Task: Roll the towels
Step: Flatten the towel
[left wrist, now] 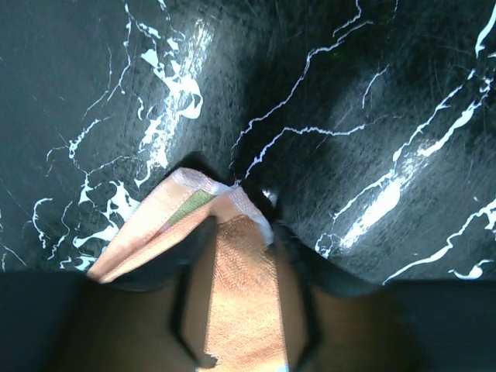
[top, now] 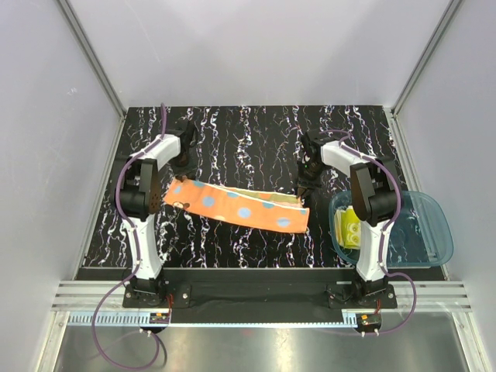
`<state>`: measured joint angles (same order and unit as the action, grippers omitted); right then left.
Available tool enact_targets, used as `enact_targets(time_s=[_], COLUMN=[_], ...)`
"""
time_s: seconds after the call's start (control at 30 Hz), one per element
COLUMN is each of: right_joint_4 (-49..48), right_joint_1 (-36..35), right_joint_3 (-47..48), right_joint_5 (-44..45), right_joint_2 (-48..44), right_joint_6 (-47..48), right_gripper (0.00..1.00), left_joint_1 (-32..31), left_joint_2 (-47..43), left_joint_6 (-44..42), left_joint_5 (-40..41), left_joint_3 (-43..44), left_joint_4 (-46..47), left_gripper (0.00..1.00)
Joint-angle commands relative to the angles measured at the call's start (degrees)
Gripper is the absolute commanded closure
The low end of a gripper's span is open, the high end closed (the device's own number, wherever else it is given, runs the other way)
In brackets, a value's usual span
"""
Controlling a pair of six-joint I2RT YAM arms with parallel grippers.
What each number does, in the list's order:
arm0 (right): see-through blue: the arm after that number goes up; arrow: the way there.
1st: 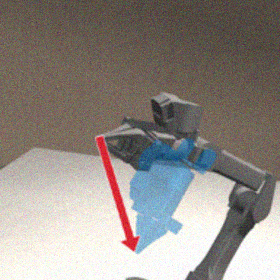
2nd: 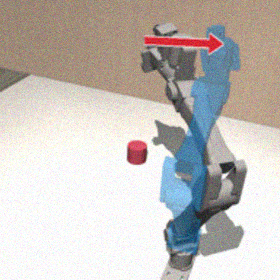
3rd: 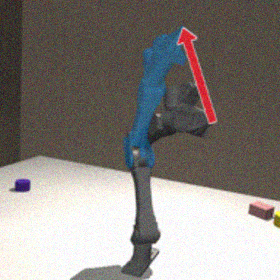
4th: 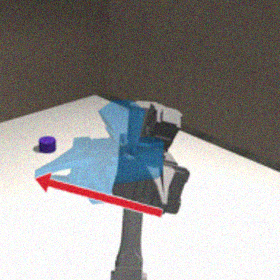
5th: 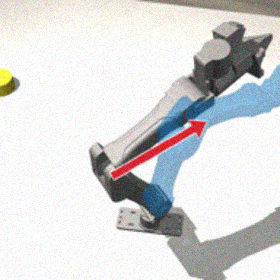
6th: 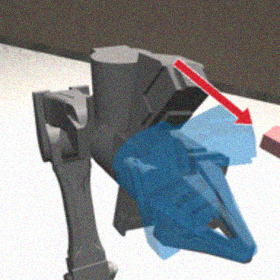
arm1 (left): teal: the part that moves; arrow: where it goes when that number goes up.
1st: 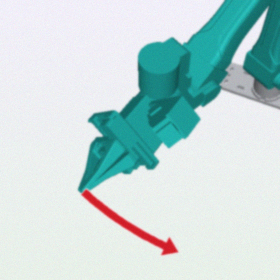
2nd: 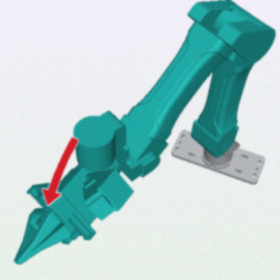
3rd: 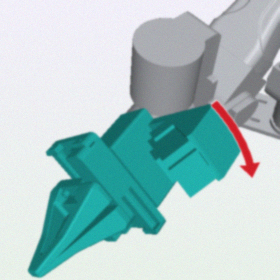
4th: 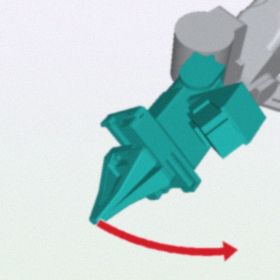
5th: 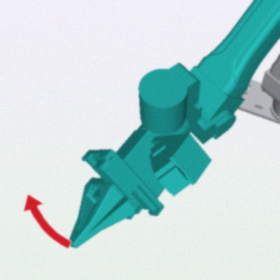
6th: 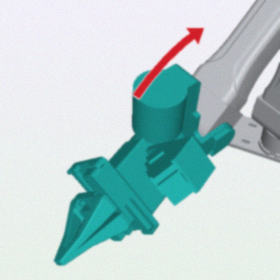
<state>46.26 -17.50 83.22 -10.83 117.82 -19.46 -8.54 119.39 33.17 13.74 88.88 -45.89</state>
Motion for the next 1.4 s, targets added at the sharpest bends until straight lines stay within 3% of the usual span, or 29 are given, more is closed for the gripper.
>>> enact_targets(time_s=[0.0, 0.13, 0.8, 1.03, 1.2, 1.37], right_joint_4=[-1.1, -1.2, -2.8, -2.5, -1.8, -0.7], right_joint_1=[-0.1, -0.1, 0.0, 0.9, 1.7, 1.9], right_joint_3=[0.1, 0.2, -0.7, 0.3, 1.1, 3.4], right_joint_5=[-0.5, -0.7, -0.7, -0.9, -1.2, -1.2], right_joint_2=[1.4, 2.1, 2.7, 2.9, 2.9, 3.0], right_joint_6=[1.0, 1.0, 0.4, 0.5, 0.7, 0.5], right_gripper=[1.00, 1.00, 1.00, 1.00, 1.00, 1.00], left_joint_1=[0.1, 0.1, -0.6, -1.5, -1.8, -2.0], left_joint_2=[1.0, -0.6, -17.3, -25.2, -33.6, -42.5], left_joint_6=[0.0, -0.1, -0.2, -0.7, 0.0, 1.2], left_joint_5=[1.9, 1.8, 7.2, 7.9, 8.1, 5.5], left_joint_3=[2.0, 2.0, -1.0, -7.2, -18.3, -27.5], left_joint_4=[0.3, 0.4, -3.2, -3.6, -3.8, -4.4], left_gripper=[0.75, 0.85, 0.81, 0.82, 0.81, 0.62])
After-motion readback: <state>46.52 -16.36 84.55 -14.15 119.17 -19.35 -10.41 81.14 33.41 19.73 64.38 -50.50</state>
